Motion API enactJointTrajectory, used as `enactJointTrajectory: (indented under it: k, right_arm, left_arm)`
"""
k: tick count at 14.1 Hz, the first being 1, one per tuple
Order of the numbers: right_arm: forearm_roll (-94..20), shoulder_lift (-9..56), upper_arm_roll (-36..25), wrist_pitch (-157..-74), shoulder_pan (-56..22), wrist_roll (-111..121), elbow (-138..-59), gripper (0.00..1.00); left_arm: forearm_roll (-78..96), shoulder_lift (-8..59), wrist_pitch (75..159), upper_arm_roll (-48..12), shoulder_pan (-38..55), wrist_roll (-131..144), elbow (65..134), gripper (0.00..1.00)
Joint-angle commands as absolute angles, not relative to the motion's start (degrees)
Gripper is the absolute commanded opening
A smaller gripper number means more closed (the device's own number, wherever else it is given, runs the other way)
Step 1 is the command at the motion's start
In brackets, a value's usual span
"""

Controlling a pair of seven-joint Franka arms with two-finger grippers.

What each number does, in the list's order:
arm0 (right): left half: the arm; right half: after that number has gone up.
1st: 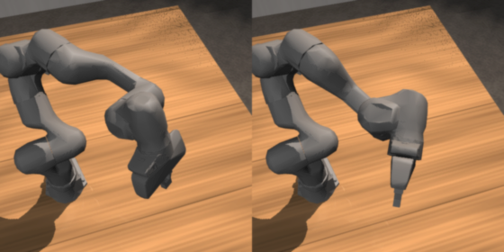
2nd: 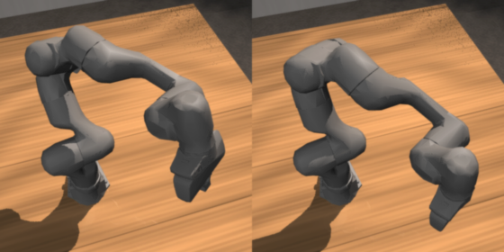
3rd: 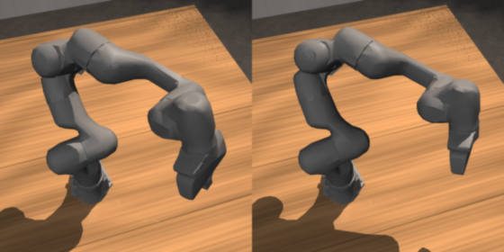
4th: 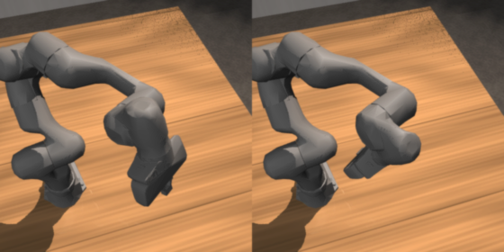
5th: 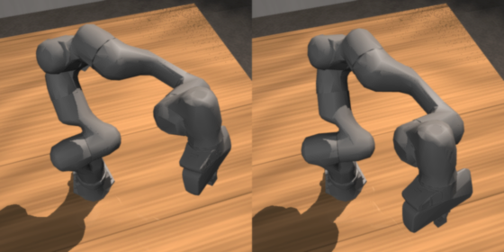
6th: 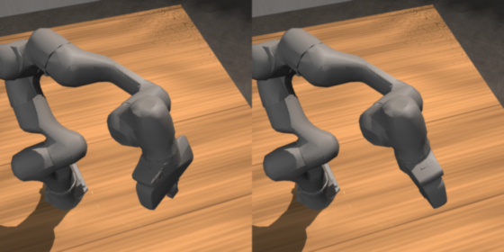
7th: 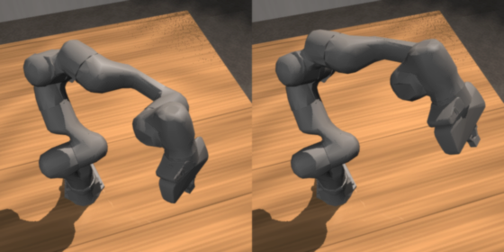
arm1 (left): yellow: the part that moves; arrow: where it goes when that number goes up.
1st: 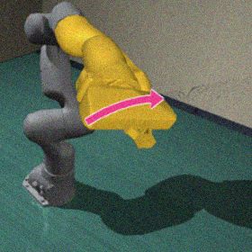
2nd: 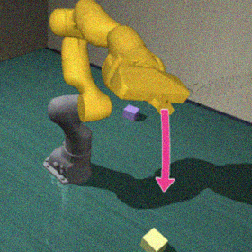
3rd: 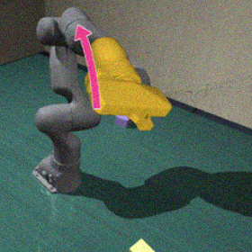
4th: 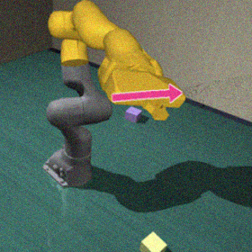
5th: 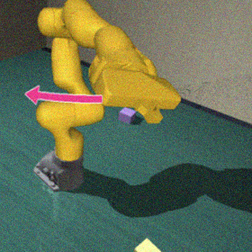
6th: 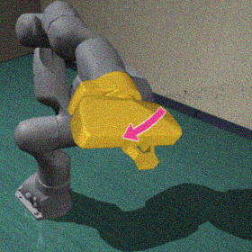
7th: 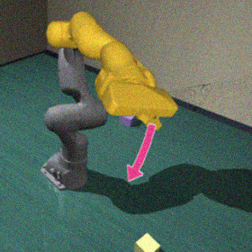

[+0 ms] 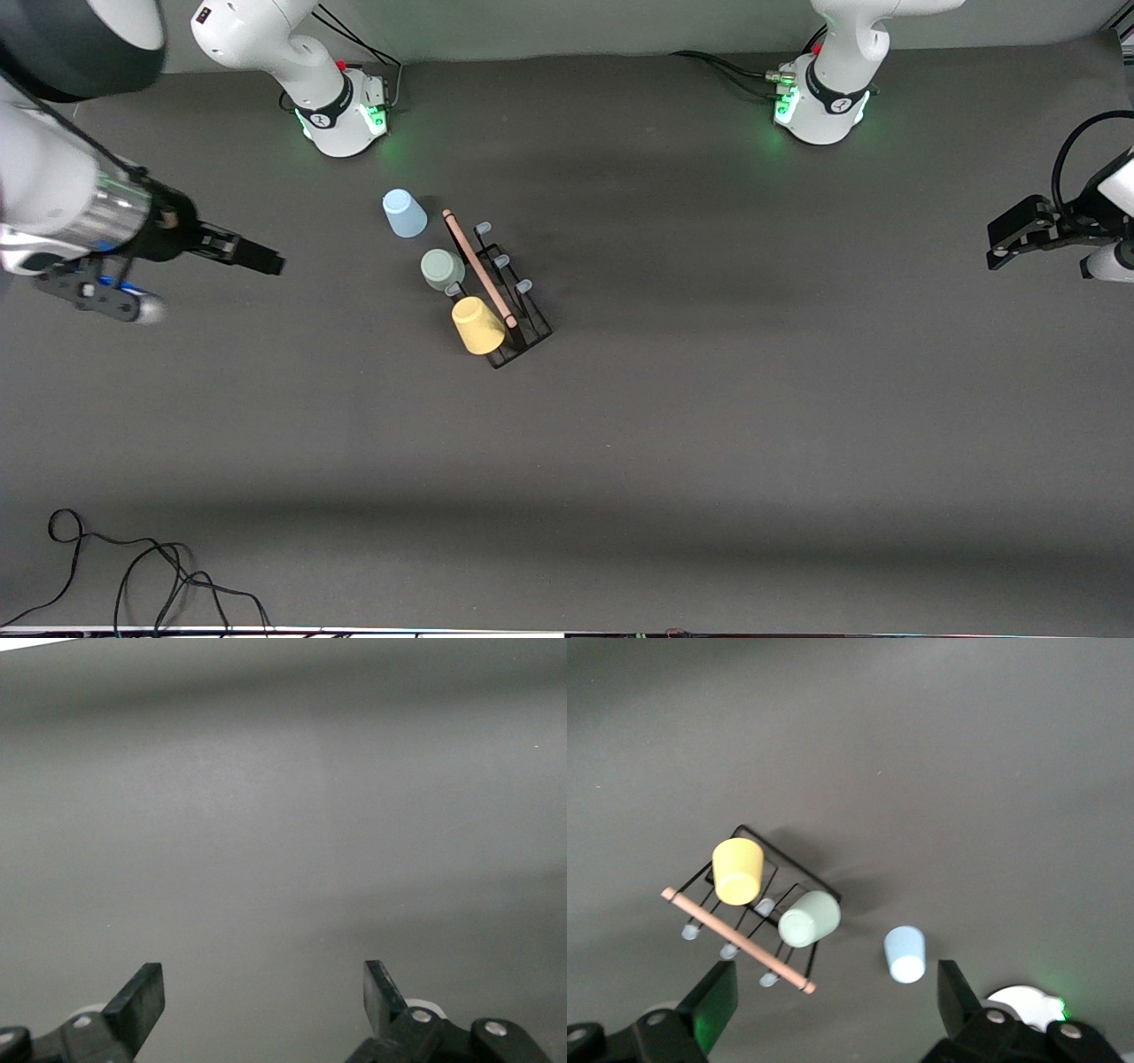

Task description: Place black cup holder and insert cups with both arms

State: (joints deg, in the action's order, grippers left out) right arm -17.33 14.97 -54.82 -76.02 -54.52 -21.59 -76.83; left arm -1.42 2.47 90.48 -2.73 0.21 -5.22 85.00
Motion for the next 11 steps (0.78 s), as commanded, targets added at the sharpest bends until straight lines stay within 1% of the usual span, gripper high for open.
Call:
enactJointTrajectory:
  k: [1,3,6,7,8,10,11]
  right_arm:
    - [-12.41,15.73,-56.51,-74.88,-54.49,-12.86,-76.29,1.0]
    - [-9.76,15.73,-56.6,-74.79,-54.14,-7.49,-76.29,1.0]
    - [-9.84,15.73,-56.52,-74.71,-52.47,-5.89,-76.29,1.0]
    - [-9.67,15.38,-55.64,-74.71,-51.77,-5.89,-76.72,1.0]
    - [-9.49,15.21,-52.68,-74.71,-49.24,-5.37,-76.9,1.0]
    - [-6.26,13.37,-40.76,-74.71,-38.46,-5.01,-76.73,1.0]
    - [-3.2,11.88,-32.95,-74.71,-32.84,-5.01,-76.9,1.0]
  left_arm:
    - [-1.41,2.46,89.74,-2.64,0.7,-4.83,84.81,1.0]
    - [-1.41,2.46,89.21,-2.55,0.36,-4.92,84.81,1.0]
    - [-1.49,2.46,89.21,-2.46,-0.09,-5.01,84.9,1.0]
    - [-1.49,2.37,89.21,-2.46,0.0,-4.92,84.9,1.0]
    - [-1.49,2.46,89.21,-2.46,0.0,-4.92,84.82,1.0]
    - [-1.49,2.37,89.38,-2.46,0.0,-4.92,84.73,1.0]
    - [-1.49,2.37,89.56,-2.46,0.17,-4.92,84.64,1.0]
